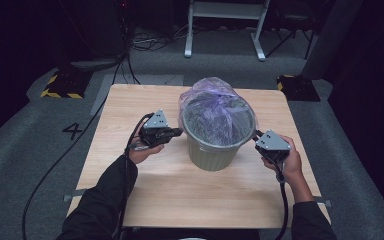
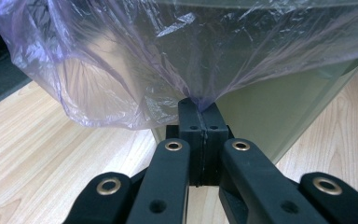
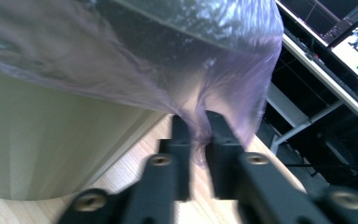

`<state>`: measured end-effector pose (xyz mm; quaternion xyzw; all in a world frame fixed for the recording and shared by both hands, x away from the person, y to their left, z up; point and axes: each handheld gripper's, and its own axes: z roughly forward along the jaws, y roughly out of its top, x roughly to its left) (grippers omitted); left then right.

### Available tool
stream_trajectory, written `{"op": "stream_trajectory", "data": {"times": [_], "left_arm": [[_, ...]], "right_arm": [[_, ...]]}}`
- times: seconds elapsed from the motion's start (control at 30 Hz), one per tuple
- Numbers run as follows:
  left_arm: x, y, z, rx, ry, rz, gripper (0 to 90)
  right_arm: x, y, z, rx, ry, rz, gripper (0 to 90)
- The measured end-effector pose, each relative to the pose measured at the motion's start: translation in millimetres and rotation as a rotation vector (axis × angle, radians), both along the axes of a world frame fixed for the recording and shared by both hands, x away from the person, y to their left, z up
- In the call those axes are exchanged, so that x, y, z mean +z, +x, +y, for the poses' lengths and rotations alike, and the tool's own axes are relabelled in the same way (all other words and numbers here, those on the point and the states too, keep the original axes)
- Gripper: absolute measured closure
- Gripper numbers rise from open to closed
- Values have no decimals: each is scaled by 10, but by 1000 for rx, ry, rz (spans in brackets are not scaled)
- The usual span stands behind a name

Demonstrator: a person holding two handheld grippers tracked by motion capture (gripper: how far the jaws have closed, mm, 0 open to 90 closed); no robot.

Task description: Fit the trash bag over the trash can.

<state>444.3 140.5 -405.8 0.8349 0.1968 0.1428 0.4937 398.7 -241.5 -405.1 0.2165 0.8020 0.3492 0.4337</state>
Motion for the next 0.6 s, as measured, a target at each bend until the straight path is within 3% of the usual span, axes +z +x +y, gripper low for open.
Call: {"op": "stream_trajectory", "data": {"times": [0.17, 0.37, 0.6], "left_arm": [[-36, 3, 31, 2, -4, 11, 900], [-117, -49, 46, -10, 26, 14, 900], [-281, -69, 30, -8, 80, 41, 900]], "right_arm": [[-21, -17, -38, 18, 43, 32, 900], [-146, -138, -74, 82, 80, 90, 900], [-310, -158, -104, 120, 76, 173, 900]]}}
